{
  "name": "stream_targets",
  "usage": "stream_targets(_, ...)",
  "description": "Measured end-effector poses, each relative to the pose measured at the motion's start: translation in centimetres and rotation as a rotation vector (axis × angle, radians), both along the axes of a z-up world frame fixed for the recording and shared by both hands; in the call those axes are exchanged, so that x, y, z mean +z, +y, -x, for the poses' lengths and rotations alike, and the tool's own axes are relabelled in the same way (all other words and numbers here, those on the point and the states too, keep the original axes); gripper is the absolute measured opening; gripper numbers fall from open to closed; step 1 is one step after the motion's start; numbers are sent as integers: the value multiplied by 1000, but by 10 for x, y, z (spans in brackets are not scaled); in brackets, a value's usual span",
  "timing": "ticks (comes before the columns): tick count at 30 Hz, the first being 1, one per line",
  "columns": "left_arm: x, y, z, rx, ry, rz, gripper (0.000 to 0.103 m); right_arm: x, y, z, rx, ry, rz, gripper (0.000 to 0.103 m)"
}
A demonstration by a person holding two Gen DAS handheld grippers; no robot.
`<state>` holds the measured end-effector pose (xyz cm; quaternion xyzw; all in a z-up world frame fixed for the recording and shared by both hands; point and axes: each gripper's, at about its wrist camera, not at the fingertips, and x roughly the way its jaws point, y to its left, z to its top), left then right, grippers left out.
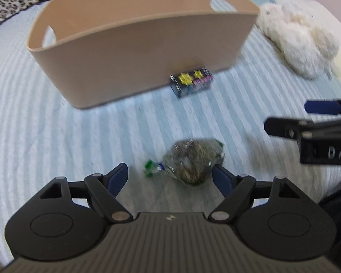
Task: Organize objects
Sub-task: 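Lower the left tool onto the green mesh herb bag and close it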
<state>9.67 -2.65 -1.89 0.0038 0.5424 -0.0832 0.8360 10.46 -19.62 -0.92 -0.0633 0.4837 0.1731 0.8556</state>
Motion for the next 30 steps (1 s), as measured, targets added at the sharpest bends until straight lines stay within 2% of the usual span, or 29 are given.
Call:
stream_targets(4, -14, -6, -1, -25, 44, -3, 82, -8, 0, -2, -3, 17, 6, 93)
stream_targets(8, -22, -6, -4, -19, 15, -55, 82, -14, 2, -3, 3, 27, 14, 93)
stream_targets(22, -25, 19, -40, 60, -68, -25, 83, -35, 21, -20, 19, 58, 80, 93)
stream_targets(30, -28, 48, -52, 119, -79, 9, 83, -43, 33, -36, 30, 69, 70, 93)
